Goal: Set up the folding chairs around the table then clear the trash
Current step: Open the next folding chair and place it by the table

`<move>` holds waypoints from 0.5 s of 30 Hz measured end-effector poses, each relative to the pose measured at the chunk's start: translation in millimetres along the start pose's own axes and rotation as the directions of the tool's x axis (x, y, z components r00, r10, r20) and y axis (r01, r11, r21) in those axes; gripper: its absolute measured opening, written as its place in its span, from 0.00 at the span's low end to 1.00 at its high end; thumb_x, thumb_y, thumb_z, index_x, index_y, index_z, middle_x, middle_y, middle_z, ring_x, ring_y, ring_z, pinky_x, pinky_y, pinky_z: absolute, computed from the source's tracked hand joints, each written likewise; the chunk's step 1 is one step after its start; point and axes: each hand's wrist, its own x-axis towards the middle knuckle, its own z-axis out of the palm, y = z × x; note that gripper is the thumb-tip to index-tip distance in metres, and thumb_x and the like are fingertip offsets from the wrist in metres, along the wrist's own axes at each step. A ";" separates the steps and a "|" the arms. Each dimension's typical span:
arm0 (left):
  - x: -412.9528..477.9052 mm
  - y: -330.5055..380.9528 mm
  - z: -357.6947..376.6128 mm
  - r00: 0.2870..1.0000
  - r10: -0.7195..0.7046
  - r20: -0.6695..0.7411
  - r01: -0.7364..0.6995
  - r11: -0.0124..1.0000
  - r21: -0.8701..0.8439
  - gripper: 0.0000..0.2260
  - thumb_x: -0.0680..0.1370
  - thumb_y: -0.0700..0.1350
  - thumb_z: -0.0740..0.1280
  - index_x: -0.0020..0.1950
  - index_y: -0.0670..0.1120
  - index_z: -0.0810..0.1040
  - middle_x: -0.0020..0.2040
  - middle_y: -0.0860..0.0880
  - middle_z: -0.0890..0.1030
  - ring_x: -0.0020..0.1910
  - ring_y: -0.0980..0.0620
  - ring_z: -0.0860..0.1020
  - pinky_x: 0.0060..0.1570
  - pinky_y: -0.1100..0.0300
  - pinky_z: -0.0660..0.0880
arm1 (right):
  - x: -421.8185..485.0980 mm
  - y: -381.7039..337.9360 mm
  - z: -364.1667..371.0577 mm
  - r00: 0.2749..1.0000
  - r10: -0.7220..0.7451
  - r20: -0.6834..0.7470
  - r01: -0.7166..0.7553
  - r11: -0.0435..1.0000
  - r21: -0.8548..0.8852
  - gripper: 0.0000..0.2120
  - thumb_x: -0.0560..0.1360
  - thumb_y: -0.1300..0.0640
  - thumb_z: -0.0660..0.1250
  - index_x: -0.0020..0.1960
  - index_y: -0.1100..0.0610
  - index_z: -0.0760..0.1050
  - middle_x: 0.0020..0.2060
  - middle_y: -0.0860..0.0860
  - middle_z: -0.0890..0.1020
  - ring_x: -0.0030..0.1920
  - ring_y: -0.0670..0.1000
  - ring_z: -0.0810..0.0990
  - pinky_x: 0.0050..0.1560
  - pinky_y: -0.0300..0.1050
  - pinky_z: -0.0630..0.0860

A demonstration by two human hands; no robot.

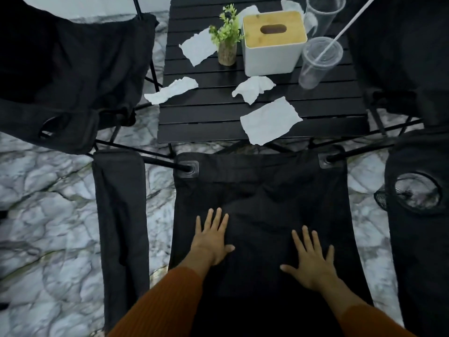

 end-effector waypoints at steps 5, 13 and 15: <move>-30.0 3.4 40.1 0.997 0.012 -0.078 -0.017 0.997 -0.070 0.38 0.78 0.65 0.52 0.78 0.50 0.35 0.78 0.50 0.32 0.76 0.48 0.31 0.75 0.43 0.36 | -28.6 10.7 36.9 0.992 -0.051 -0.111 0.053 0.998 0.015 0.40 0.75 0.29 0.47 0.72 0.43 0.25 0.75 0.45 0.28 0.74 0.50 0.27 0.75 0.65 0.37; -24.9 -3.2 66.2 0.983 -0.104 0.148 0.117 0.989 -0.085 0.39 0.76 0.70 0.47 0.76 0.54 0.29 0.75 0.54 0.27 0.76 0.50 0.30 0.73 0.43 0.32 | -13.7 16.7 37.8 0.987 0.031 0.156 -0.028 0.999 -0.021 0.39 0.75 0.29 0.43 0.73 0.46 0.25 0.69 0.44 0.23 0.74 0.51 0.27 0.73 0.66 0.32; -25.3 -1.1 57.4 0.979 -0.110 0.172 0.124 0.989 -0.077 0.39 0.77 0.69 0.49 0.76 0.53 0.30 0.76 0.53 0.28 0.76 0.49 0.31 0.74 0.43 0.34 | -15.7 12.2 29.4 0.985 0.033 0.170 -0.028 0.999 -0.037 0.41 0.75 0.30 0.47 0.74 0.47 0.27 0.70 0.45 0.24 0.75 0.52 0.28 0.74 0.66 0.35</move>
